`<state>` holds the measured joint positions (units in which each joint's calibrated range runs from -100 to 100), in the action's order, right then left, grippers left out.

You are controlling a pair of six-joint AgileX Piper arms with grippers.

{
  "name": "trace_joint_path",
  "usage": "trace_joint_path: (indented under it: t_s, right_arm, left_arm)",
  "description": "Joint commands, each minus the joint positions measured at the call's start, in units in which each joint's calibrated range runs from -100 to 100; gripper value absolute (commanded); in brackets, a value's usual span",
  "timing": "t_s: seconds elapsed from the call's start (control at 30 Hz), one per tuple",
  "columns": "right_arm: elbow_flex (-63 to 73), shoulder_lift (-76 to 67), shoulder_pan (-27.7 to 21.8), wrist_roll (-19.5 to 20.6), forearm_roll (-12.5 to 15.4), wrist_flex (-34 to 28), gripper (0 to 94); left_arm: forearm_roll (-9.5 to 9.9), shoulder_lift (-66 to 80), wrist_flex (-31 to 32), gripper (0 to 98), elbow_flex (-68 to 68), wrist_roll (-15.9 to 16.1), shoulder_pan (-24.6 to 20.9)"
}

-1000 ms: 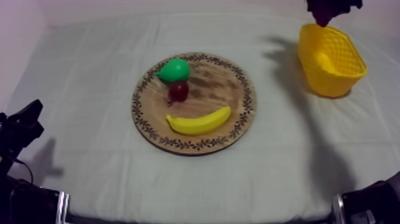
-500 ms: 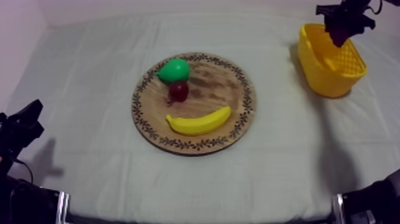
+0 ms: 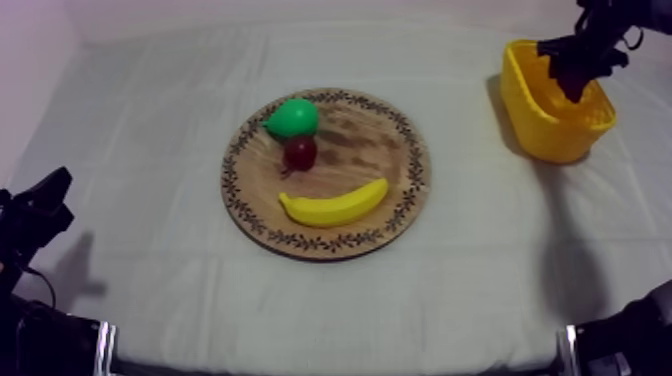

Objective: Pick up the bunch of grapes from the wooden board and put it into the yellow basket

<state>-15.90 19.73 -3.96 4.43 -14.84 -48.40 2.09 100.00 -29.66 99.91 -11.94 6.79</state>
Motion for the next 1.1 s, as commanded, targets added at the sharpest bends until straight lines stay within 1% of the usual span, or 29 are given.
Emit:
trace_joint_path:
  t_s: [0.0,0.07,0.13,0.23,0.37,0.47,0.67,0.9,1.07]
  right_arm:
    - [-0.41,0.46,-0.05,-1.86,0.18,2.07,35.6]
    - [-0.63,1.11,-0.2,-2.57,0.51,3.14,36.4]
    - [-0.8,1.8,-0.43,-3.73,1.09,4.41,40.0]
    - [-1.31,2.79,-0.61,-4.88,1.44,6.48,48.8]
    - [-1.82,3.75,-0.71,-5.38,1.42,8.67,62.1]
    - [-2.06,4.11,-0.81,-5.45,1.29,9.68,67.8]
    - [-2.09,3.27,-0.64,-4.54,0.4,9.94,70.3]
    - [-3.25,-1.73,-0.65,-3.47,-0.05,9.98,69.7]
    - [-6.27,-6.81,-0.9,-2.91,-0.35,11.09,69.1]
  left_arm:
    - [-0.01,0.0,0.0,0.1,-0.02,0.0,-0.02]
    - [-0.01,0.0,0.0,0.1,-0.02,0.0,-0.02]
    - [-0.01,0.0,0.0,0.1,-0.02,0.0,-0.02]
    - [-0.01,0.0,0.0,0.1,-0.02,0.0,-0.02]
    - [-0.01,0.0,0.0,0.1,-0.02,0.0,-0.02]
    - [-0.01,0.0,0.0,0.1,-0.02,0.0,-0.02]
    - [-0.01,0.0,0.0,0.1,-0.02,0.0,-0.02]
    - [-0.01,0.0,0.0,0.1,-0.02,0.0,-0.02]
    - [-0.01,0.0,0.0,0.1,-0.02,0.0,-0.02]
